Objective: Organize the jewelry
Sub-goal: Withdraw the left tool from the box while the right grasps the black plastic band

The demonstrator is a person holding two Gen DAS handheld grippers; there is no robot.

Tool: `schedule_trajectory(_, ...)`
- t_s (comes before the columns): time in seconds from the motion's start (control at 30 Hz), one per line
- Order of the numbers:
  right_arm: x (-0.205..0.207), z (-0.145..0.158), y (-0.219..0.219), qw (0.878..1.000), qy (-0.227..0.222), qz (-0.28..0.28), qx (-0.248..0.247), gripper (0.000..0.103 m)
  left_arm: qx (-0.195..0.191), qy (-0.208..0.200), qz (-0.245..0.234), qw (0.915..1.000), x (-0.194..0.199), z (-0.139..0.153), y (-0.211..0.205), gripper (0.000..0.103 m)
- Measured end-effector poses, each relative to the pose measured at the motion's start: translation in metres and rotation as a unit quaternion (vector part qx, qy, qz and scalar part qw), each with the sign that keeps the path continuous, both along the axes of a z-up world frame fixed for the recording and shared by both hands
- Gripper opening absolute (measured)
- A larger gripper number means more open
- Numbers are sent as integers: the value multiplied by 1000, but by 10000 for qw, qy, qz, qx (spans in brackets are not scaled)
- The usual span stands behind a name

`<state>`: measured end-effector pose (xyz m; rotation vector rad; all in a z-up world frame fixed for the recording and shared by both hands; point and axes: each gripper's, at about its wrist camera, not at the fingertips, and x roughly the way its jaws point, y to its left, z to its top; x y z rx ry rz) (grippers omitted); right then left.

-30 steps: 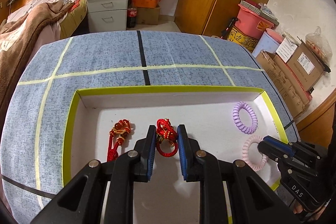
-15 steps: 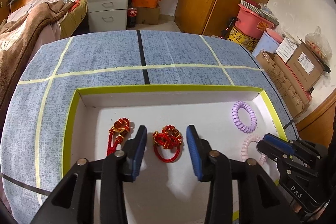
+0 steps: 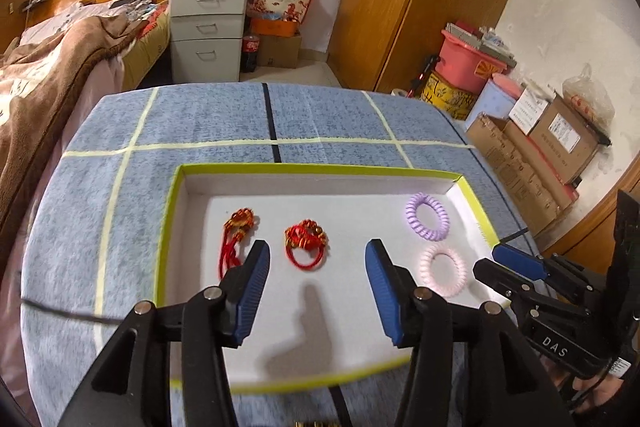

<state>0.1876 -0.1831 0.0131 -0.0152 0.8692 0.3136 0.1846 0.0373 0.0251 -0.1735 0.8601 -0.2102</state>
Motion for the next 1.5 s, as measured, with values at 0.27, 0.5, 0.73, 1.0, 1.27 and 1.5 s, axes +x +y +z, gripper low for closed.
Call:
schedule_trajectory(0.27, -34, 10, -8, 9998, -140, -18, 133, 38, 17, -259, 244, 9994, -47, 13, 15, 54)
schedule_trajectory(0.5, -63, 4, -12, 9999, -123, 67, 74, 38, 190, -375, 416, 9982, -87, 12, 27, 55)
schedule_trajectory(0.73, -78, -12, -20, 9998, 106, 32, 173, 38, 16, -417, 585, 9974, -125, 5, 44, 55)
schedule_trajectory(1.0, -89, -29, -13, 9995, 290, 29, -156, 39, -67, -367, 970, 9946, -157, -6, 73, 55)
schedule_trajectory(1.27, -96, -31, -7, 9994, 317, 1, -158, 39, -158, -385, 1039, 9937, -171, -13, 87, 55)
schedule_trajectory(1.5, -100, -32, -3, 9995, 263, -60, -185, 35, -263, -320, 925, 9948, -171, -24, 87, 55)
